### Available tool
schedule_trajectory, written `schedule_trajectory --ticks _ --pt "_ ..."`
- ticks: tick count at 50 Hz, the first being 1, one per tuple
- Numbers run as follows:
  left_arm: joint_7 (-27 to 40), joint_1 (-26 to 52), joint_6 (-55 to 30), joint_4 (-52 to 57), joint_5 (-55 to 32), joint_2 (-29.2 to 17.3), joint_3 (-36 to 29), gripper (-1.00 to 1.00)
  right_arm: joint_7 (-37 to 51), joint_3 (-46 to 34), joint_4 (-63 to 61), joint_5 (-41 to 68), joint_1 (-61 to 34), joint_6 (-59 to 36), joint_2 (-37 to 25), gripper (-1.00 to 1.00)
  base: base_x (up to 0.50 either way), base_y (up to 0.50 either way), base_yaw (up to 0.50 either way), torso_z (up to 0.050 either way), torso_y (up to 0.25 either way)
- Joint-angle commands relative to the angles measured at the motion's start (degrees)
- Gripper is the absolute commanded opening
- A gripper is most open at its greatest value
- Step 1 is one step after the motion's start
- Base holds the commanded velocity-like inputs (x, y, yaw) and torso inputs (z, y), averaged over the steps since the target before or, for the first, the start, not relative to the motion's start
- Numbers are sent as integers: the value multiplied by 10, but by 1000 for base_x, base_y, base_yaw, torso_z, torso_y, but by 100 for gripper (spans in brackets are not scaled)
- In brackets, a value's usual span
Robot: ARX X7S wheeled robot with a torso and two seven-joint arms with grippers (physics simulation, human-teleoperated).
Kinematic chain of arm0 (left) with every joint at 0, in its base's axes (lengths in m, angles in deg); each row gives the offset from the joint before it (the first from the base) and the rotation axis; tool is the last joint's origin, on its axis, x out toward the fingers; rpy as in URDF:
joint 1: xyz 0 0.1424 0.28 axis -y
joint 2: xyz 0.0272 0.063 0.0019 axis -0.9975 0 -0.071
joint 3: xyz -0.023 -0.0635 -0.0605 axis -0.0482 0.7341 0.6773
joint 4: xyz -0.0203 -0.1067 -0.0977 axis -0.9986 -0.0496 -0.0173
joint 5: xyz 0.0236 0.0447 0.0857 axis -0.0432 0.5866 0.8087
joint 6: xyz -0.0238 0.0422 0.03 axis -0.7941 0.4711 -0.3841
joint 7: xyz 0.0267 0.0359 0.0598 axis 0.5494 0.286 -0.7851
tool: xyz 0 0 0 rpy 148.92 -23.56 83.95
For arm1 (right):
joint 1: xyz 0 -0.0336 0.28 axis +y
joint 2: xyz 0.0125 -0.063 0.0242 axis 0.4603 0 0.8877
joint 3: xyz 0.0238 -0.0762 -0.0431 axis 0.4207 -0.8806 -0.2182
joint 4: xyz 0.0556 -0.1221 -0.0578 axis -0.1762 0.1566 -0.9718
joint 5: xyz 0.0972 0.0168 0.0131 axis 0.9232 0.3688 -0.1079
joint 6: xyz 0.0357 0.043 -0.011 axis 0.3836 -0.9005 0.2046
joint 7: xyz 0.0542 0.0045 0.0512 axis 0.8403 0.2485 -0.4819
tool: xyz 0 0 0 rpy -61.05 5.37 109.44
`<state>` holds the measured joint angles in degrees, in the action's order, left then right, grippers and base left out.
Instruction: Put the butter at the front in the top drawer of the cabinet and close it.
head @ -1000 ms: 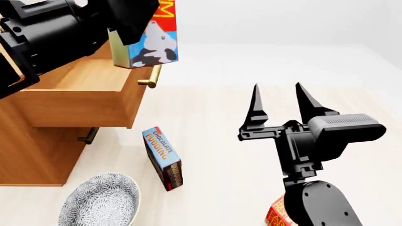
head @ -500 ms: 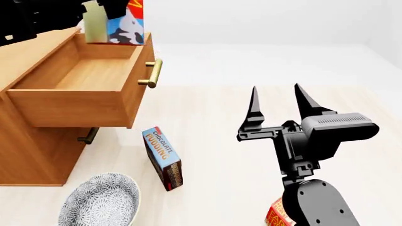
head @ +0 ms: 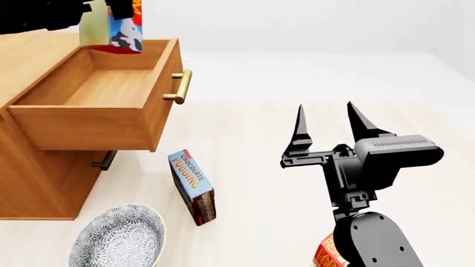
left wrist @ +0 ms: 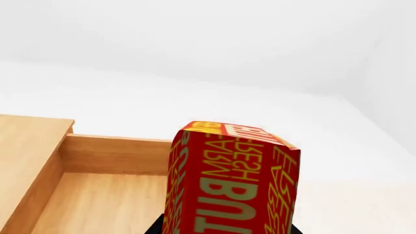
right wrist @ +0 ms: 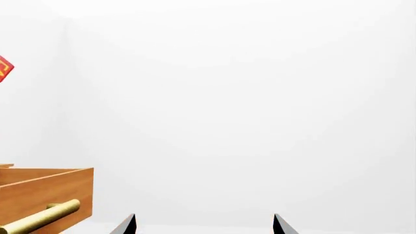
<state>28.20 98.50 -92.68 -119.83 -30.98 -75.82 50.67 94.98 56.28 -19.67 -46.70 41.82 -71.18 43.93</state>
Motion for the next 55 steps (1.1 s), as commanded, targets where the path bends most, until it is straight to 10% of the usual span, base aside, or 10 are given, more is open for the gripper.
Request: schedule_trajectory --ticks 1,11,36,55 --pt "-93 64 49 -143 93 46 -61 -100 0 -1 7 2 0 3 -1 100 0 0 0 0 0" --pt "-206 106 118 -337 194 119 -114 -100 1 -3 12 2 -1 4 -2 100 0 0 0 0 2" --pt "-234 62 77 -338 613 158 290 -100 5 -5 16 5 -3 6 -5 100 0 0 0 0 1" --pt "-242 61 78 -338 698 163 360 -100 6 -8 16 7 1 10 -8 100 0 0 0 1 1"
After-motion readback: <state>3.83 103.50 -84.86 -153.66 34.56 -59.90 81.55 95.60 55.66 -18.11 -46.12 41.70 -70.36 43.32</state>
